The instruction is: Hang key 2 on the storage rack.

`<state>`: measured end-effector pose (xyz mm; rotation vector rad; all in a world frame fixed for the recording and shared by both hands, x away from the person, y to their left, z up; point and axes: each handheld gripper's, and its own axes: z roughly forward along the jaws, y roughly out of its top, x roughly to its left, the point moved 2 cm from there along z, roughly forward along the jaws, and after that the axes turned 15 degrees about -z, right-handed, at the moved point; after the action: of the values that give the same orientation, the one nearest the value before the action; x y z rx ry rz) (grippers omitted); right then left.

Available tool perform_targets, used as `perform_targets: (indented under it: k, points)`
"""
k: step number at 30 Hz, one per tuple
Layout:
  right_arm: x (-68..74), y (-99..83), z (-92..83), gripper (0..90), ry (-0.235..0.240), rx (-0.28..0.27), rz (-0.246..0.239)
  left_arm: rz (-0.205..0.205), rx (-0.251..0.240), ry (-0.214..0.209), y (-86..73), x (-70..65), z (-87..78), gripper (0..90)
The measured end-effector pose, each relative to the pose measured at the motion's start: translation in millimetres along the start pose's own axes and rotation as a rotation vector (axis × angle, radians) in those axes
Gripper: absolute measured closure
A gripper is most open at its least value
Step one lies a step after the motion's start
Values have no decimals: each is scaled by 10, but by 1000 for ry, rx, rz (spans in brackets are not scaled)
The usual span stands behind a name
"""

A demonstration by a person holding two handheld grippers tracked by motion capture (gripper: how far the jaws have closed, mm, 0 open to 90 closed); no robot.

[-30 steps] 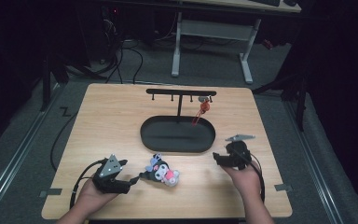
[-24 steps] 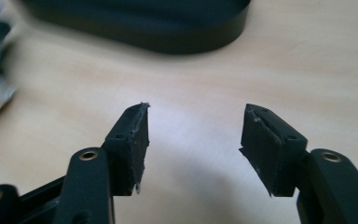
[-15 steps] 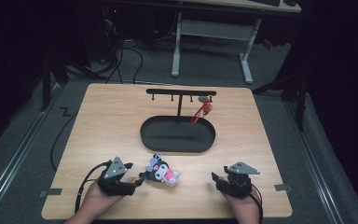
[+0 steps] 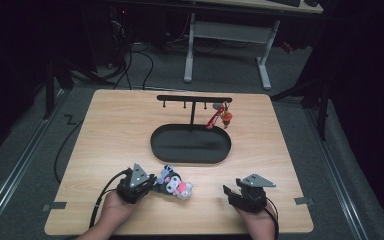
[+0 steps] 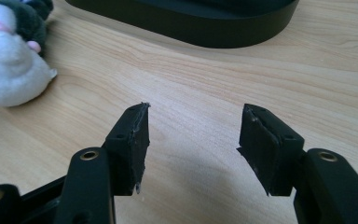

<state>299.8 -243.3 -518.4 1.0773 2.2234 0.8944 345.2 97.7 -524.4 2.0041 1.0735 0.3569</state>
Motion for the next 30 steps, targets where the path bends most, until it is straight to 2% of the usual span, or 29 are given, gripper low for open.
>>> perform_targets:
  k: [3,6,8,9,10,11,12,13,15,17,19,21,23,25,28,30]
  points:
    - [8,-50,-88,440,-8,-7,-4,0,12,-17,50,-151,143,839]
    - [77,-107,-105,443,-2,22,-52,3,14,-41,104,-326,264,821]
    - [107,-111,-117,442,9,19,-64,10,20,-62,151,-467,350,819]
    - [111,-103,-126,442,10,13,-62,15,23,-72,177,-543,393,819]
    - [111,-103,-126,442,10,13,-62,15,23,-72,177,-543,393,819]
    - [106,-96,-135,441,7,6,-60,24,25,-84,202,-622,431,819]
    - [76,-97,-153,441,1,-3,-49,45,29,-103,243,-767,492,819]
    - [57,-105,-161,441,-3,-7,-41,51,25,-112,258,-821,509,810]
    - [14,-128,-182,443,-7,-10,-25,44,10,-119,275,-861,495,757]
    - [-24,-146,-207,444,-10,-19,-7,33,-11,-147,262,-869,394,759]
    - [-54,-157,-229,446,-14,-27,14,54,-13,-201,203,-924,268,814]
    - [-88,-163,-239,447,-16,-35,24,89,15,-242,101,-1021,198,857]
    - [-112,-167,-242,449,-18,-40,42,101,51,-267,9,-1098,217,869]
    - [-140,-167,-250,451,-23,-48,52,110,66,-263,-16,-1150,296,868]
    - [-168,-168,-282,453,-41,-56,74,111,81,-265,45,-1218,435,861]
    - [-197,-174,-306,453,-55,-59,77,128,84,-262,114,-1292,514,862]
